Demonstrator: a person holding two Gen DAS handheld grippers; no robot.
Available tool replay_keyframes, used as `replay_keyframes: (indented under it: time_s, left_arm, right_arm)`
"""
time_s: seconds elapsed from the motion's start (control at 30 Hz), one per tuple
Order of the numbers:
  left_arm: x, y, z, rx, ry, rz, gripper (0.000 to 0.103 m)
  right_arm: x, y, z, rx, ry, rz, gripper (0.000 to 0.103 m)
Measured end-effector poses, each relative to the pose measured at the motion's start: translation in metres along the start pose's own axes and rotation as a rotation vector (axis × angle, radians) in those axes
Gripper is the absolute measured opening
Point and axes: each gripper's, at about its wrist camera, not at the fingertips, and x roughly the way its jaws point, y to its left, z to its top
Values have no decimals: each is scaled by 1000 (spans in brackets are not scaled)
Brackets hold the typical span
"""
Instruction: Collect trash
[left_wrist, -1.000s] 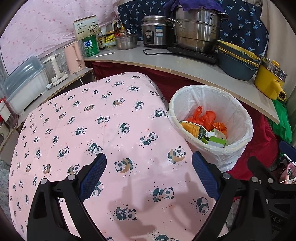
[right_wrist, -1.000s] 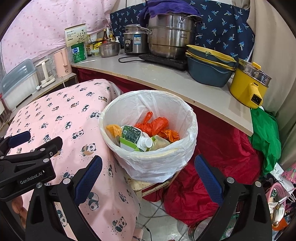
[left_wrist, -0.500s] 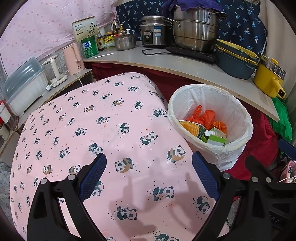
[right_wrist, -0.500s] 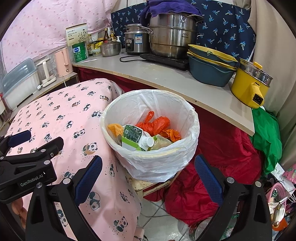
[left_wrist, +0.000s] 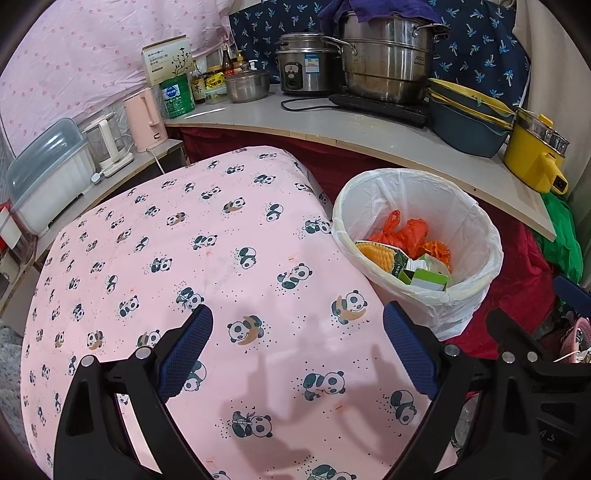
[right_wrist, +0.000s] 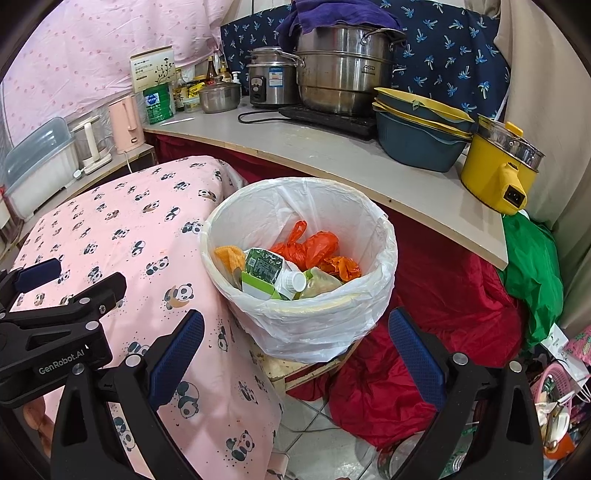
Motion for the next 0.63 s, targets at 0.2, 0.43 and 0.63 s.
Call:
replay_keyframes:
  time_s: [0.2, 0.43, 0.63]
  left_arm:
    - [0, 0, 0, -3, 0, -1, 89]
    - [0, 2, 1, -7, -4, 0, 89]
    - [1, 4, -1, -17, 5, -4, 89]
  right_arm:
    - [0, 1, 0, 1, 0, 0, 96]
    - [-1, 0, 0, 3, 0, 0, 96]
    - [-1, 4, -1, -1, 2, 2, 96]
